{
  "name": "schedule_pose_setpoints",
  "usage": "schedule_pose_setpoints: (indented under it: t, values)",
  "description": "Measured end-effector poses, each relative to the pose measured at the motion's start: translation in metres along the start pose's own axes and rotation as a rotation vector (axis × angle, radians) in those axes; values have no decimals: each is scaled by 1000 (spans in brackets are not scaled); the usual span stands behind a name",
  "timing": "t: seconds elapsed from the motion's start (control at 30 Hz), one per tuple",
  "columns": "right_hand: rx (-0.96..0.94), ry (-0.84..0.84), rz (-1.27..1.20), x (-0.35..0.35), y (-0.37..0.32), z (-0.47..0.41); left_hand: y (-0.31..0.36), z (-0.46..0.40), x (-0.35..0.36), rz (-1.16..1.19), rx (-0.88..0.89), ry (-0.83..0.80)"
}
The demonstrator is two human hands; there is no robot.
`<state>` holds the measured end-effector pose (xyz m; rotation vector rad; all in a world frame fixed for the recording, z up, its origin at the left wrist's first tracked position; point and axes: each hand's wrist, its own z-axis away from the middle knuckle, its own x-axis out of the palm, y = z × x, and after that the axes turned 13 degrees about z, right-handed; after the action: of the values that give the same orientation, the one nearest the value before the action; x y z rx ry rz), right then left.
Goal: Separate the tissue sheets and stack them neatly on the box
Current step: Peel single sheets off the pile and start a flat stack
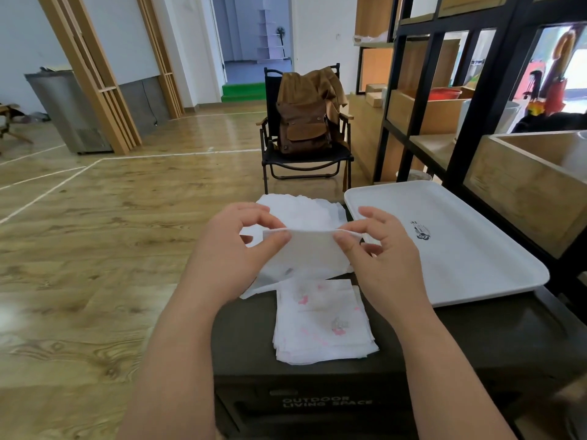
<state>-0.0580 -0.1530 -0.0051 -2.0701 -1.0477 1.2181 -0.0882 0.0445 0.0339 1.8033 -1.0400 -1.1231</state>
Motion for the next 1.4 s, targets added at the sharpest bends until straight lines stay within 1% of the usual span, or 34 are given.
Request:
schedule_pose_setpoints:
  t: [0.1,0.13,0.2,0.27,0.33,0.43,0.5,0.6,0.67,0.73,0.77,0.8,0.87,0.93,1.03,1.13,1.2,1.27,1.4]
  values:
    - [6,-11,-99,-9,-4,-2,8,3,-5,184,-77,-149]
    - [19,-50,-138,-11,-4,-1,9,3,-6,202,-110,-201]
    - [99,-168,-179,-11,1,-1,5,2,-3,144,-196,-263]
    - [188,-280,-86,-9,9,0,-3,2,2,23,-303,-302]
    - [240,-363,91,-6,17,1,-13,3,8,-97,-397,-363]
    - [270,-439,290,-3,23,4,-25,3,17,-257,-439,-403]
    - [297,-470,340,0,23,6,-30,1,19,-307,-413,-343]
    - [298,-491,385,2,24,6,-35,-4,13,-318,-309,-187]
    - [288,-491,388,2,24,5,-41,-6,8,-409,-268,-217]
    - [297,-490,350,1,24,4,-47,-5,8,-488,-305,-292]
    - [314,-487,313,0,23,4,-51,-4,10,-498,-318,-302]
    - [334,-482,262,-1,23,3,-54,-4,12,-499,-310,-283]
    - [373,-480,159,-3,21,2,-56,-5,14,-486,-271,-193]
    - [375,-512,164,-4,21,3,-56,-7,13,-440,-237,-76]
    - [355,-555,341,-4,23,6,-49,-10,11,-271,-158,107]
    - [330,-475,390,-3,21,6,-35,-9,10,-50,-33,225]
    - [260,-396,342,-1,18,5,-26,-8,8,75,36,220]
    - [212,-342,227,1,14,3,-20,-7,6,145,94,182]
    - [162,-336,22,7,10,2,-8,-4,5,181,193,98]
